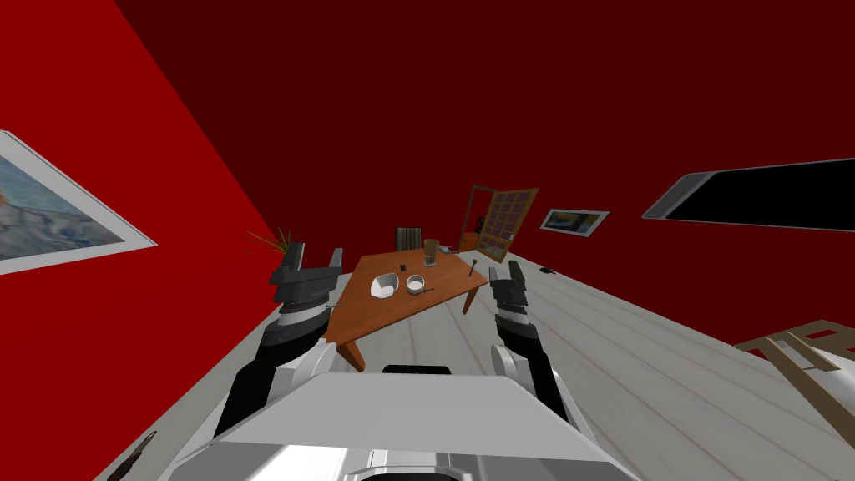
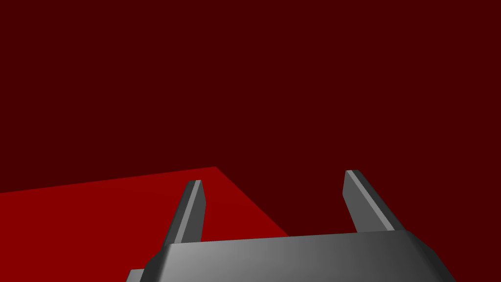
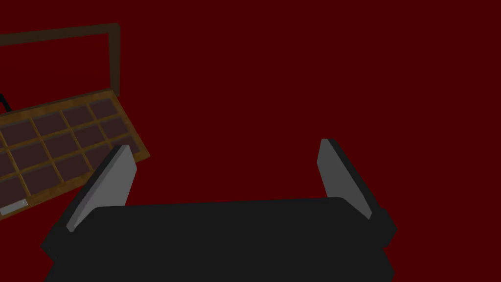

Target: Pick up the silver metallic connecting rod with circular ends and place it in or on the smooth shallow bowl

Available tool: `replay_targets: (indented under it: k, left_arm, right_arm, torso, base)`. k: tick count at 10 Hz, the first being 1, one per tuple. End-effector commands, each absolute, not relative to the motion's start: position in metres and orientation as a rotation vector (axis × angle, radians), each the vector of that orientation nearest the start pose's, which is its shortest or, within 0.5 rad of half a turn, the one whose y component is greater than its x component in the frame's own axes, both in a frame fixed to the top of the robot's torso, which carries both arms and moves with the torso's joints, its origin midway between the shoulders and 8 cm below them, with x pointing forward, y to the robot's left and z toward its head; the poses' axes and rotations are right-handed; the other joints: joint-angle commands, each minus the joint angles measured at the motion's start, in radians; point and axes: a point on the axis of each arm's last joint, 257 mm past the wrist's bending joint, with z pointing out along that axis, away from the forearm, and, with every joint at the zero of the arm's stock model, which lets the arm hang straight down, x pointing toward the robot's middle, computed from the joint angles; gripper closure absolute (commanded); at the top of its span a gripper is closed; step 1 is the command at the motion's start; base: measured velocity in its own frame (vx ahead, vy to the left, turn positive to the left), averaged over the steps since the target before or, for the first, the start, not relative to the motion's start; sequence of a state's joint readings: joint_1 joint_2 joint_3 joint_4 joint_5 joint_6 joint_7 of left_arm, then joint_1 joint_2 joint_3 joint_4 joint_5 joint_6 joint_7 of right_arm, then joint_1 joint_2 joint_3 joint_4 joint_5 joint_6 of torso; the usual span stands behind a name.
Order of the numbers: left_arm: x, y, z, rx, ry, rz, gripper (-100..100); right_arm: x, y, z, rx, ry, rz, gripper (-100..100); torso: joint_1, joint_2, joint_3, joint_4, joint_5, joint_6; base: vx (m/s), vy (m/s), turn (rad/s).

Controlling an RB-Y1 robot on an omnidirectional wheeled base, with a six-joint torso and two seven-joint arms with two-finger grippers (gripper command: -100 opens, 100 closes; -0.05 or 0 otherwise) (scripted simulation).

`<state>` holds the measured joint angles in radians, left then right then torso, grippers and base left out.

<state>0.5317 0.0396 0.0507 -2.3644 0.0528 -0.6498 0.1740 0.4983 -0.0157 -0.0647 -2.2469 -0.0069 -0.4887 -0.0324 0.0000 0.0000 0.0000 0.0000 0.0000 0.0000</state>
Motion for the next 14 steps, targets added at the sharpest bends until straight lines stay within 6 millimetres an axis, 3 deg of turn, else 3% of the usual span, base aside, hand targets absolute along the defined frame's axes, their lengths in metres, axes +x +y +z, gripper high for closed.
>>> replay_targets:
  k: [1, 7, 8, 10, 13, 14]
  left_arm:
    - [0.292, 0.288, 0.078, -0.533, 0.438, -1.488, 0]
    - [0.292, 0.288, 0.078, -0.533, 0.438, -1.488, 0]
    - [0.292, 0.288, 0.078, -0.533, 0.438, -1.488, 0]
    - [0.292, 0.288, 0.078, -0.533, 0.438, -1.488, 0]
    - [0.292, 0.288, 0.078, -0.533, 0.438, -1.488, 0]
    - [0.292, 0.288, 0.078, -0.533, 0.438, -1.488, 0]
  right_arm:
    - [0.355, -0.293, 0.005, 0.657, 0.681, 1.263, -100]
    - [0.395, -0.236, -0.033, 0.491, 0.910, 1.258, -100]
    - [0.396, -0.236, -0.036, 0.496, 0.915, 1.256, -100]
    - [0.411, -0.207, -0.054, 0.404, 1.014, 1.250, -100]
    - [0.420, -0.193, -0.075, 0.365, 1.085, 1.238, -100]
    - [0.426, -0.176, -0.086, 0.305, 1.138, 1.232, -100]
  torso:
    - [0.000, 0.000, 0.000, 0.000, 0.000, 0.000]
    - [-0.001, 0.002, 0.001, 0.000, 0.000, 0.000]
    - [-0.001, 0.002, 0.001, 0.001, 0.000, 0.000]
    - [-0.001, 0.001, 0.001, 0.000, 0.000, 0.000]
    - [-0.001, 0.000, 0.000, 0.000, 0.000, 0.000]
    - [0.000, 0.000, 0.000, 0.000, 0.000, 0.000]
  base:
    - [-0.030, -0.007, -0.008]
    - [-0.043, -0.008, 0.015]
    - [-0.026, -0.008, 0.021]
    - [-0.019, -0.004, 0.049]
    - [-0.014, -0.006, 0.035]
    - [-0.012, -0.005, 0.054]
